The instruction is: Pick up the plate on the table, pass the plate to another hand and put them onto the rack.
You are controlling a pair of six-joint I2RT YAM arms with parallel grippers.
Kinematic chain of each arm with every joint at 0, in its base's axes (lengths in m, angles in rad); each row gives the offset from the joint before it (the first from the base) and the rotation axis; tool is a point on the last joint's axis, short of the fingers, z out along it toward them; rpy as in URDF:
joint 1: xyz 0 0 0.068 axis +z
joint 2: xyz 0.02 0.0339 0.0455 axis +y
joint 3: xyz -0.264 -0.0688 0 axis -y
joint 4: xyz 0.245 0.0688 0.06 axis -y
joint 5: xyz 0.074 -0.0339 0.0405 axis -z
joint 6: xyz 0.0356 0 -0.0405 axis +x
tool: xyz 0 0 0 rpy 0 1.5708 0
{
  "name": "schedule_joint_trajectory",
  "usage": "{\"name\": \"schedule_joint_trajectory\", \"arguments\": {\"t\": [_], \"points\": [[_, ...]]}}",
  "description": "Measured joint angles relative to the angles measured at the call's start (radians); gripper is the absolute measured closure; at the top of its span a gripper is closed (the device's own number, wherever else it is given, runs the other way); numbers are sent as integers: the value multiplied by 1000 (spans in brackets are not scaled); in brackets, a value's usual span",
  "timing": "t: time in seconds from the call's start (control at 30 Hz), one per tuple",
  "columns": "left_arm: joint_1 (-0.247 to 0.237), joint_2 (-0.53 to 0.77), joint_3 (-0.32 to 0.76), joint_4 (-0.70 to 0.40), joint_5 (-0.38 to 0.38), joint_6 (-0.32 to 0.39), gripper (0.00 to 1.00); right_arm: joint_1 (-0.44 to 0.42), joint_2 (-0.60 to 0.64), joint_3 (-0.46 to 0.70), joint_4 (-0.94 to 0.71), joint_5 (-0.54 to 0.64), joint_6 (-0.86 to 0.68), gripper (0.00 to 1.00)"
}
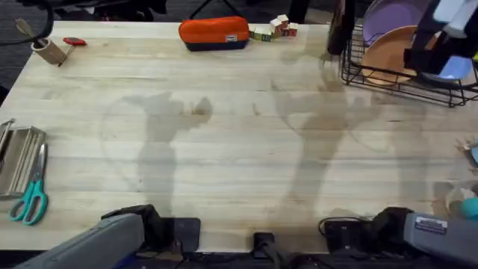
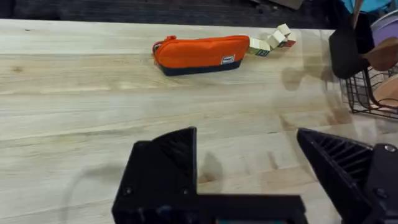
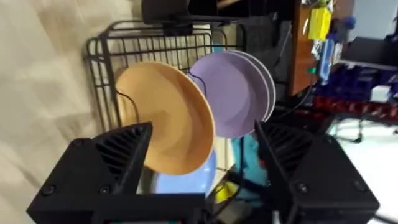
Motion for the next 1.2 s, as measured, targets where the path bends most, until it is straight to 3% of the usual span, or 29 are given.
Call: {"name": "schedule_joint_trajectory", "arguments": {"t": [0.37,0.9,1.2], "points": [[0,0,0,-15,0,0,6,30,-145,0,-175,0,308,6],[0,0,0,-66,-1,0,7,304,-418,0,-235,-4,996,6],[0,0,0,-119,-1,0,6,352,-531,0,-247,-7,1348,6]]}}
